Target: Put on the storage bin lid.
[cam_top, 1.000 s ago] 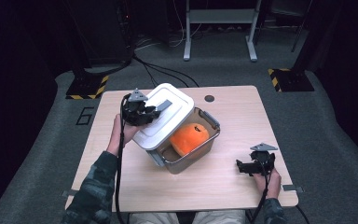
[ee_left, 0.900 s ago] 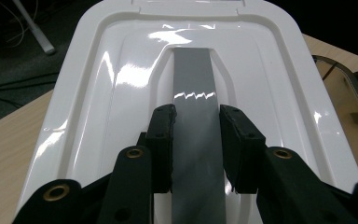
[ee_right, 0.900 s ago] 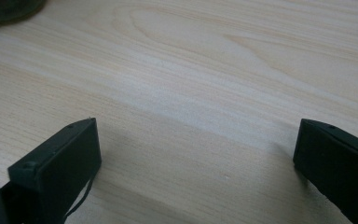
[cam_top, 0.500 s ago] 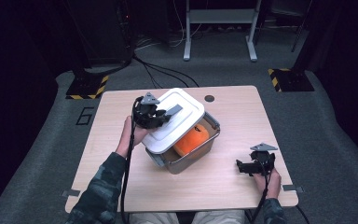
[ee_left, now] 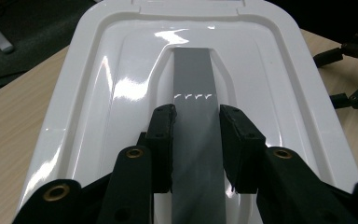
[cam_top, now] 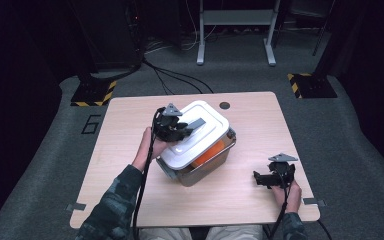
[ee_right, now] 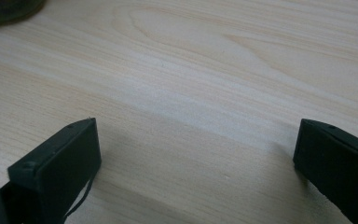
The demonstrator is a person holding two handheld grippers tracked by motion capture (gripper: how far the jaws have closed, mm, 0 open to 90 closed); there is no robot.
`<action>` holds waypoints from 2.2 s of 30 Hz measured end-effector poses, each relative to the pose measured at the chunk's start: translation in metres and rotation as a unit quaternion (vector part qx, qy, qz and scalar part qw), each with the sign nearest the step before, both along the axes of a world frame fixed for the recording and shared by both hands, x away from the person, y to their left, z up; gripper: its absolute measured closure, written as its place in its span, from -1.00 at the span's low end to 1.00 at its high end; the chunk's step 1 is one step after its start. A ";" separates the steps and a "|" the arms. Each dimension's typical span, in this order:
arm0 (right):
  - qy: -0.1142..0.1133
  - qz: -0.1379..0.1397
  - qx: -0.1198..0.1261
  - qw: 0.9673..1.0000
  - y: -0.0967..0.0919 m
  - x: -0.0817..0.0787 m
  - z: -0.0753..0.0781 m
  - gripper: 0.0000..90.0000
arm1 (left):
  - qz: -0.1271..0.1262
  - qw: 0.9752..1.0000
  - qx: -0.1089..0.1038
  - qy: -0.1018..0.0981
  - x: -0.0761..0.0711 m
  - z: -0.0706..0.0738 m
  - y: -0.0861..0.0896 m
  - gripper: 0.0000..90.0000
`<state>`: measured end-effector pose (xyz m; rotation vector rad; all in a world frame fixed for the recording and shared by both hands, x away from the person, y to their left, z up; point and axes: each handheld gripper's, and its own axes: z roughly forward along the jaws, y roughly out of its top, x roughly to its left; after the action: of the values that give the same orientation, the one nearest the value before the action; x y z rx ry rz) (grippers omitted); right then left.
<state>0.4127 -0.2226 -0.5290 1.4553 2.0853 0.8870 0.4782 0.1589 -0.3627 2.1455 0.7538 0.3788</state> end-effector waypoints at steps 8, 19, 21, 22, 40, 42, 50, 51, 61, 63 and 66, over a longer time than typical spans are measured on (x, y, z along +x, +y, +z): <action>0.000 0.000 0.000 1.000 0.000 0.000 0.000 -1.00 | -0.014 1.000 0.007 0.008 -0.002 -0.007 -0.010 0.47; 0.000 0.002 -0.001 1.000 0.000 0.000 0.000 -1.00 | -0.024 0.999 0.017 0.018 -0.005 -0.013 -0.022 0.47; 0.000 0.002 -0.001 1.000 0.000 0.000 0.000 -1.00 | -0.024 0.999 0.021 0.020 -0.005 -0.013 -0.023 0.47; 0.000 0.002 -0.001 1.000 0.000 0.000 0.000 -1.00 | -0.026 0.999 0.022 0.019 -0.005 -0.014 -0.024 0.47; 0.000 0.002 -0.001 1.000 0.000 0.000 0.000 -1.00 | -0.029 0.998 0.044 0.028 -0.005 -0.022 -0.026 0.47; 0.000 0.002 -0.001 1.000 0.000 0.000 0.000 -1.00 | -0.030 0.998 0.047 0.027 -0.005 -0.023 -0.027 0.46; 0.000 0.002 -0.001 1.000 0.000 0.000 0.000 -1.00 | -0.025 0.998 0.047 0.026 -0.004 -0.022 -0.027 0.10; 0.000 0.001 -0.001 1.000 0.000 0.000 0.000 -1.00 | -0.021 0.998 0.045 0.023 -0.005 -0.022 -0.026 -0.02; 0.000 0.002 -0.001 1.000 0.000 0.000 0.000 -1.00 | -0.001 1.000 0.026 0.014 -0.008 -0.014 -0.012 -0.67; 0.000 0.002 -0.001 1.000 0.000 0.000 0.000 -1.00 | 0.010 1.000 0.016 0.012 -0.011 -0.011 -0.003 -0.68; 0.000 0.001 -0.001 1.000 0.000 0.000 0.000 -1.00 | 0.020 1.000 0.008 0.013 -0.013 -0.010 0.007 -0.70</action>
<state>0.4127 -0.2228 -0.5289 1.4522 2.0889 0.8850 0.4655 0.1661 -0.3731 2.1566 0.8115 0.3789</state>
